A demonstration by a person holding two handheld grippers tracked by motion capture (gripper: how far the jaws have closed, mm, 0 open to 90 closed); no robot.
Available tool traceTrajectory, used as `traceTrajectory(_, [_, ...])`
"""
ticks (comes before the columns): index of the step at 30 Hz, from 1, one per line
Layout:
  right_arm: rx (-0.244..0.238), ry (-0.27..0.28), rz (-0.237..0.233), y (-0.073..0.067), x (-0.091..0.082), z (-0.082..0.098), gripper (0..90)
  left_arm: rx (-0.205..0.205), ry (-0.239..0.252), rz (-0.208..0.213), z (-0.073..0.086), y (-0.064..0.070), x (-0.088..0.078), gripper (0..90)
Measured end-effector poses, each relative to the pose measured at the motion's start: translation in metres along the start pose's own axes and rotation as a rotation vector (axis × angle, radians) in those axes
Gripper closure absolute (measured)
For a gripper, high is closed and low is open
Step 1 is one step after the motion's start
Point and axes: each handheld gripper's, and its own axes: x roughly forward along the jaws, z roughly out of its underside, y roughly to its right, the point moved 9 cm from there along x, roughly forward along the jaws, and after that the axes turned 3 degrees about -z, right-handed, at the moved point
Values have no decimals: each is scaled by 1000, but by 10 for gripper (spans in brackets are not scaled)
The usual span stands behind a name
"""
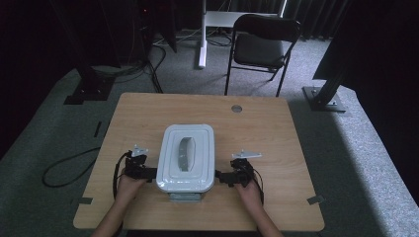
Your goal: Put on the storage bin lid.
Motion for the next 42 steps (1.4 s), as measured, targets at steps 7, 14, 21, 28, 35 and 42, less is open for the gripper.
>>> traceTrajectory(7, [14,24,33,14,-11,0,129,23,61,-23,-7,0,-1,12])
traceTrajectory(14, [31,34,62,27,-19,3,128,9,111,-13,-11,-5,-6,12])
traceTrajectory(21, [48,55,79,36,-26,3,128,19,142,-18,-12,-4,-10,12])
traceTrajectory(28, [43,78,109,43,-36,3,127,4,169,-27,-10,-11,-15,12])
traceTrajectory(35, [53,110,141,55,-47,2,126,-18,184,-38,-5,-20,-19,12])
traceTrajectory(42, [83,194,169,70,-69,-3,123,-44,197,-43,2,-31,-27,12])
